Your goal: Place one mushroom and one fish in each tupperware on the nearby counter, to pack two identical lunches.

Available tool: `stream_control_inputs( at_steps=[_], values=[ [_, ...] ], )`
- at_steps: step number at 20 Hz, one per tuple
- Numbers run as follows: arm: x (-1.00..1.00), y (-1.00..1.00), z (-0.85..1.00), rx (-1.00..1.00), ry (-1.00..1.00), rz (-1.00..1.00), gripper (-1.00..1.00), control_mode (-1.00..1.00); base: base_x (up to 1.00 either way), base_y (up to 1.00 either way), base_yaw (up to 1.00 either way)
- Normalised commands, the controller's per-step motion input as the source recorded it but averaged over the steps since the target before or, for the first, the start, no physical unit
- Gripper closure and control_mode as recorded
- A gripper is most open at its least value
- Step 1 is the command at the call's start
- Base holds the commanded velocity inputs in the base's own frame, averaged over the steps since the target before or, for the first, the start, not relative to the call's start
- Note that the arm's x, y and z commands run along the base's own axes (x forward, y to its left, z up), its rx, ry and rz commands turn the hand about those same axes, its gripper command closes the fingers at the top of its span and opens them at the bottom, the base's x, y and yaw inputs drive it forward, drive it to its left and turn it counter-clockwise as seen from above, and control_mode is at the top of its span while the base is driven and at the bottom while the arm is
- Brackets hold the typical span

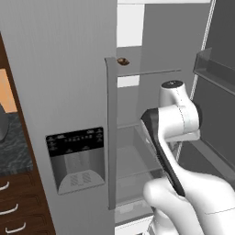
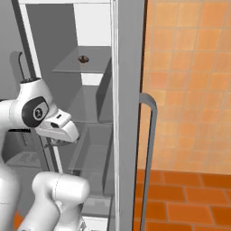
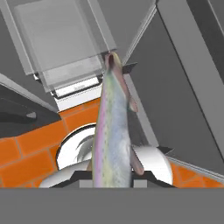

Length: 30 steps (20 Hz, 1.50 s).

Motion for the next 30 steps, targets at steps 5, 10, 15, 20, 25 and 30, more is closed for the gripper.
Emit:
stream_control_inputs(
  at_steps=[5, 10, 15, 20, 25, 30],
  values=[
    [0.00, 0.00, 0.00, 0.00, 0.00, 0.00, 1.00, 1.00, -0.85, 0.49, 0.00],
    [0.00, 0.00, 0.00, 0.00, 0.00, 0.00, 1.00, 1.00, -0.12, 1.00, 0.00],
    [0.00, 0.00, 0.00, 0.00, 0.00, 0.00, 1.00, 1.00, 0.00, 1.00, 0.00],
    [0.00, 0.00, 0.00, 0.00, 0.00, 0.00, 1.00, 1.00, 0.00, 1.00, 0.05],
    [0.00, 0.00, 0.00, 0.00, 0.00, 0.00, 1.00, 1.00, 0.00, 1.00, 0.13],
    [0.00, 0.00, 0.00, 0.00, 0.00, 0.00, 1.00, 1.00, 0.00, 1.00, 0.05]
  ],
)
